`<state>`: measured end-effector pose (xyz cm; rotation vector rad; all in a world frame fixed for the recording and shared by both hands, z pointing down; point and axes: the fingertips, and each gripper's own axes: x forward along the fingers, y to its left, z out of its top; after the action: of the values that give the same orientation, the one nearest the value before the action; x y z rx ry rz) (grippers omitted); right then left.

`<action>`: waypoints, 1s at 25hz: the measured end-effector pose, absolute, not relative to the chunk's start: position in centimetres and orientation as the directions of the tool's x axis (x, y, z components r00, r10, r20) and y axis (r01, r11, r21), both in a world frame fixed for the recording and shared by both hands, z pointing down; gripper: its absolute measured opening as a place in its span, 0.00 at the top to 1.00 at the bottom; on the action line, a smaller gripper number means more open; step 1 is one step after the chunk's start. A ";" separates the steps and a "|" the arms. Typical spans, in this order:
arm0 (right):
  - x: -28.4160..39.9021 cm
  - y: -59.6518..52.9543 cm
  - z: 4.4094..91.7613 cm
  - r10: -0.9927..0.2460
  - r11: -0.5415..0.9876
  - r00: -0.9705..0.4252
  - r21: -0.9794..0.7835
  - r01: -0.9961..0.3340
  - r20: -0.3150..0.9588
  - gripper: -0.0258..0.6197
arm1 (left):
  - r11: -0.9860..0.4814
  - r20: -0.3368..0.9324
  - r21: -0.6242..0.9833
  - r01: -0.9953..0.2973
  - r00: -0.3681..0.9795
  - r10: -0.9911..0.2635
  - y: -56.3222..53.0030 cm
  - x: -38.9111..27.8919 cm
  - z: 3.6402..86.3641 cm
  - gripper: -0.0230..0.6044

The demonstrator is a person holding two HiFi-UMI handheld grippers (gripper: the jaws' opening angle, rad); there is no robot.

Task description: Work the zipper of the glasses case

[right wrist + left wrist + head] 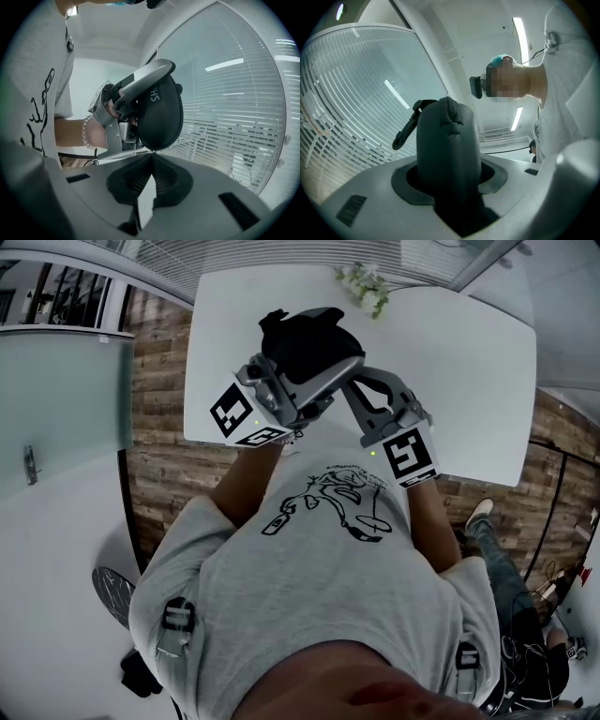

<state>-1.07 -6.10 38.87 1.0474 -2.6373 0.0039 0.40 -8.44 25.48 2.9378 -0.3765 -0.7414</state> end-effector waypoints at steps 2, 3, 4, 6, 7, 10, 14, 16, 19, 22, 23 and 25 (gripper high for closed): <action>-1.3 -5.9 39.0 -0.663 0.740 -0.693 0.105 -0.665 0.282 0.95 | -0.965 -0.454 0.149 -0.216 0.852 -0.261 -8.5 0.5 25.6 0.60; -1.5 -5.8 39.1 -0.660 0.743 -0.696 0.103 -0.662 0.284 0.95 | -0.965 -0.454 0.151 -0.216 0.852 -0.262 -8.4 0.6 25.6 0.60; -1.6 -5.6 39.1 -0.656 0.746 -0.698 0.103 -0.658 0.288 0.95 | -0.965 -0.453 0.151 -0.216 0.852 -0.262 -8.3 0.7 25.6 0.60; -2.1 -5.3 39.0 -0.648 0.753 -0.704 0.101 -0.651 0.290 0.95 | -0.964 -0.450 0.152 -0.216 0.854 -0.262 -8.2 0.9 25.6 0.60; -2.2 -5.2 39.0 -0.645 0.755 -0.708 0.099 -0.648 0.286 0.95 | -0.964 -0.449 0.153 -0.217 0.854 -0.263 -8.1 0.9 25.6 0.60; -2.4 -5.1 39.2 -0.641 0.759 -0.714 0.092 -0.645 0.280 0.95 | -0.962 -0.450 0.164 -0.218 0.852 -0.269 -8.2 0.9 25.9 0.60; -1.9 -5.3 39.4 -0.659 0.744 -0.699 0.101 -0.660 0.278 0.95 | -0.960 -0.445 0.156 -0.233 0.851 -0.279 -8.1 1.0 26.1 0.60; -1.4 -5.4 39.5 -0.671 0.732 -0.686 0.104 -0.673 0.282 0.92 | -0.959 -0.436 0.141 -0.247 0.854 -0.284 -8.0 1.1 26.1 0.60; -0.3 -5.2 39.8 -0.679 0.721 -0.673 0.096 -0.686 0.293 0.90 | -0.955 -0.419 0.126 -0.269 0.858 -0.297 -7.9 1.0 26.0 0.60; 1.4 -5.1 40.1 -0.700 0.697 -0.649 0.087 -0.712 0.298 0.90 | -0.948 -0.392 0.123 -0.294 0.863 -0.319 -7.9 1.0 26.5 0.60; 2.1 -5.2 40.1 -0.710 0.685 -0.638 0.083 -0.724 0.298 0.90 | -0.945 -0.383 0.125 -0.303 0.864 -0.328 -7.9 0.9 26.7 0.60; 3.4 -5.4 40.0 -0.730 0.662 -0.618 0.077 -0.745 0.293 0.90 | -0.939 -0.367 0.129 -0.319 0.864 -0.344 -7.9 0.9 27.2 0.60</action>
<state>3.36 -5.44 40.01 1.1779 -2.5812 0.0747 0.88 -7.89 27.19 2.9712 -0.5293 -0.6033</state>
